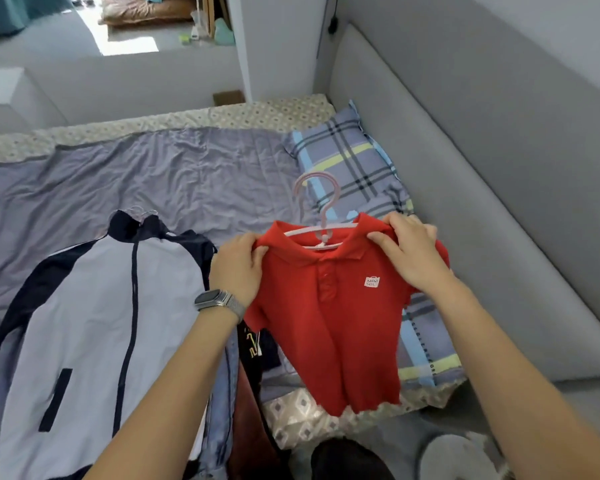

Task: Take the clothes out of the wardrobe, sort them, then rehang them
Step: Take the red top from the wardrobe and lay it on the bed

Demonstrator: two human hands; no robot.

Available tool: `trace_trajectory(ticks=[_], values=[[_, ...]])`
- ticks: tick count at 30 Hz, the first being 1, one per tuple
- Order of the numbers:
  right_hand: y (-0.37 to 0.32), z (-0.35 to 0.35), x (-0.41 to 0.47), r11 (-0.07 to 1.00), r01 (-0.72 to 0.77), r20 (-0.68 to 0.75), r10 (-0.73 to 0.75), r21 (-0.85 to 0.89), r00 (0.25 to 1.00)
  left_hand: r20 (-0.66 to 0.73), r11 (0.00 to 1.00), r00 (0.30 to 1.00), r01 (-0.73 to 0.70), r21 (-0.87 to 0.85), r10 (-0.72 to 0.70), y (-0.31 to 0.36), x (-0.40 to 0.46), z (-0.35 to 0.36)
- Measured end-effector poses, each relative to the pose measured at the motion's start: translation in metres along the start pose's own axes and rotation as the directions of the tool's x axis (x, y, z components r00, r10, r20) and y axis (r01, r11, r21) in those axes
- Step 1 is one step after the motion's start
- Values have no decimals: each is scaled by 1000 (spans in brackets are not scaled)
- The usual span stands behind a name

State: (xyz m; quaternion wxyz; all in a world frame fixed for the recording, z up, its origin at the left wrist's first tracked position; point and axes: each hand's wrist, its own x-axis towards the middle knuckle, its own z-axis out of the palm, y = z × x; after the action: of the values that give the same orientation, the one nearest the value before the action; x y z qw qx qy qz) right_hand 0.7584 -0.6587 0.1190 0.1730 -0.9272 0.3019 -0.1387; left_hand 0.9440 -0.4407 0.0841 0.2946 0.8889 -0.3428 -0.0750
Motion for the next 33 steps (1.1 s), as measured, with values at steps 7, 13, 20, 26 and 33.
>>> trace_trajectory(ticks=[7,13,20,26,33], values=[[60,90,77,996,-90,331,87,-7,939,113,976,974,206,-74,-197,-16,30,60],[91,162,160,992,-96,480,123,-81,868,128,926,935,347,-148,-330,-32,49,99],[107,252,208,997,8,563,34,-72,826,147,903,909,409,-130,-390,-61,67,142],[145,288,215,901,191,625,107,-390,773,146,886,896,438,-153,-418,-82,66,153],[131,290,206,748,319,703,266,-582,660,99,856,874,486,-177,-475,-96,55,132]])
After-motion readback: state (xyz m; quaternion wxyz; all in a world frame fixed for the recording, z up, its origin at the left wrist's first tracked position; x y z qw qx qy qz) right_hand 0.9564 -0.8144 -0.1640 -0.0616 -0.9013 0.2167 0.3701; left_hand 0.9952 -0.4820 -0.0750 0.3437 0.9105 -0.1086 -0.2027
